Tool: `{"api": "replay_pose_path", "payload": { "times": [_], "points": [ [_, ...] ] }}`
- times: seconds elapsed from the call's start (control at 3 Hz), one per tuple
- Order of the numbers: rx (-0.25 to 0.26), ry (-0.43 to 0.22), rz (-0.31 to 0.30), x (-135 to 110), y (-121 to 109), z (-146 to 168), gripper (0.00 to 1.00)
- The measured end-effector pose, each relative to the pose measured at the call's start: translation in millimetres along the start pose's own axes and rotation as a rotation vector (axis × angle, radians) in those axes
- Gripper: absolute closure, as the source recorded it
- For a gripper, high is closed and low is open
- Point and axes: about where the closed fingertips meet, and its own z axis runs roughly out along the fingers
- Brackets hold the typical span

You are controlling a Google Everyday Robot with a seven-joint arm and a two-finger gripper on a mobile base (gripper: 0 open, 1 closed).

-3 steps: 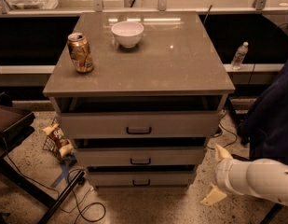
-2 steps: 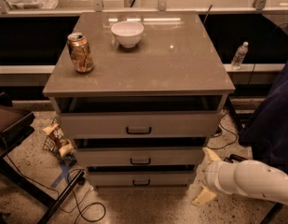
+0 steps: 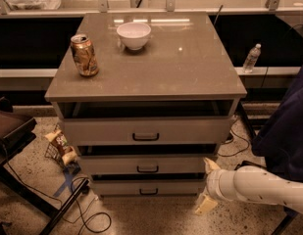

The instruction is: Open middle drawer

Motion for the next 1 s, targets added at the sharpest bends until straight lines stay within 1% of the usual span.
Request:
{"api": "replay_pose_path", "payload": {
  "times": [0.33, 1.0],
  "points": [
    [-0.008, -0.017, -0.026, -10.2, -11.3, 19.0, 0.00],
    [-0.021, -0.031, -0.077, -26.8, -44.0, 66.1, 0.00]
  ]
}}
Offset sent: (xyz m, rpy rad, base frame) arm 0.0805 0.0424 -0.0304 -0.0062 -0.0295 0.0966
